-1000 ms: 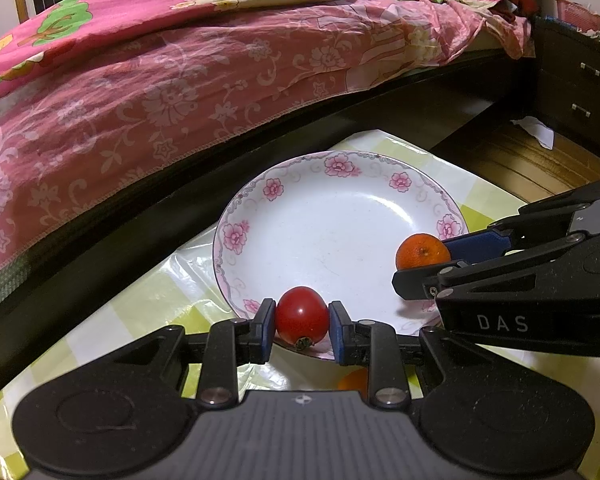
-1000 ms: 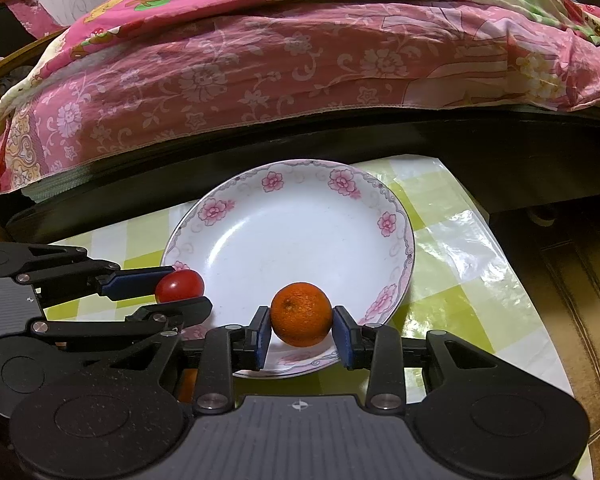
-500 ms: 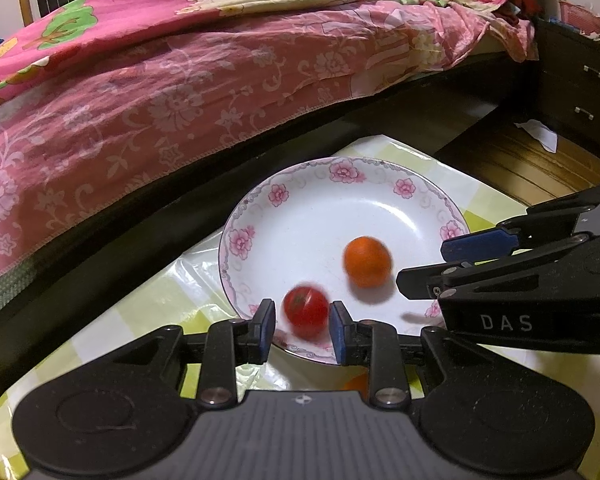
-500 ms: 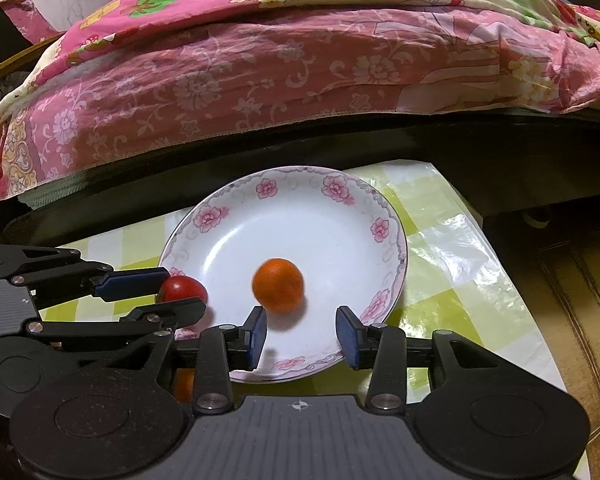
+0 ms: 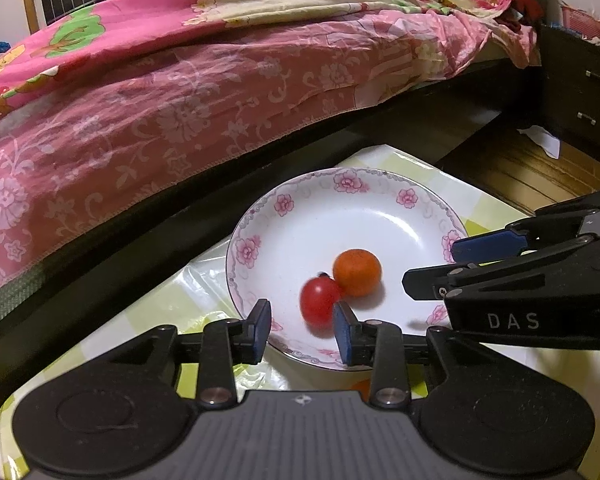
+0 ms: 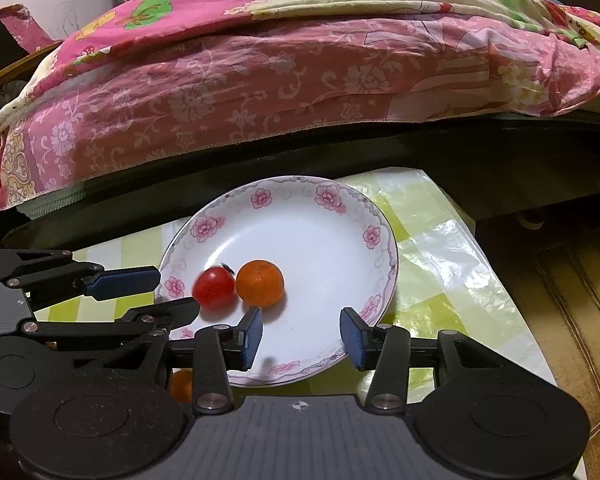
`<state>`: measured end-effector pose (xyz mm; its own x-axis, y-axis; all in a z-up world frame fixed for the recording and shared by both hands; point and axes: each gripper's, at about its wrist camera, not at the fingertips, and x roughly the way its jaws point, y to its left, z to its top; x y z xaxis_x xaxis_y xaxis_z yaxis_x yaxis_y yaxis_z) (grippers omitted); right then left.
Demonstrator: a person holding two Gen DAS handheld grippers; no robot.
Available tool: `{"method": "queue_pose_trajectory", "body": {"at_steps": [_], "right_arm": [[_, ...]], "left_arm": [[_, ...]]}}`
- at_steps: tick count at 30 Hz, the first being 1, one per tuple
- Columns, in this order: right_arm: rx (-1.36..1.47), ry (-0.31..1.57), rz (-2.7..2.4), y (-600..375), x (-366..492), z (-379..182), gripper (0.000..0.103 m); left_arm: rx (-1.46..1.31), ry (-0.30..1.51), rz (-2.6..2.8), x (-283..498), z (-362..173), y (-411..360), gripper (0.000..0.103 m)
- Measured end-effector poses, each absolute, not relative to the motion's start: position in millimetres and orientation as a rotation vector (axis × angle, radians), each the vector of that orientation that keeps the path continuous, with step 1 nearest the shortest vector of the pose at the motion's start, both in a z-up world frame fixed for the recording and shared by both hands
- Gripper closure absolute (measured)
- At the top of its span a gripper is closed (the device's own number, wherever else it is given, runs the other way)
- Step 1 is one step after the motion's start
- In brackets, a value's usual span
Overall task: Organize fruits
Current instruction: 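Withdraw both tools from the plate back toward the loose fruit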
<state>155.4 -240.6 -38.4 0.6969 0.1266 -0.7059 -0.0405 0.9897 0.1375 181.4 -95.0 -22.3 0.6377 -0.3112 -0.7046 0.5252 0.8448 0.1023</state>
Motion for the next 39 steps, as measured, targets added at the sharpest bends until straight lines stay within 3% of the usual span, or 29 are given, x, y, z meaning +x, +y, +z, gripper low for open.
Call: {"method": "queue_pose_trajectory", "body": {"at_steps": [39], "right_arm": [[0.091,0.781,0.207,-200.4,119.2,-26.1,0.059]], "left_arm": [[0.311,0.731,-0.434,136.5,-3.9,-44.4,0.061]]}}
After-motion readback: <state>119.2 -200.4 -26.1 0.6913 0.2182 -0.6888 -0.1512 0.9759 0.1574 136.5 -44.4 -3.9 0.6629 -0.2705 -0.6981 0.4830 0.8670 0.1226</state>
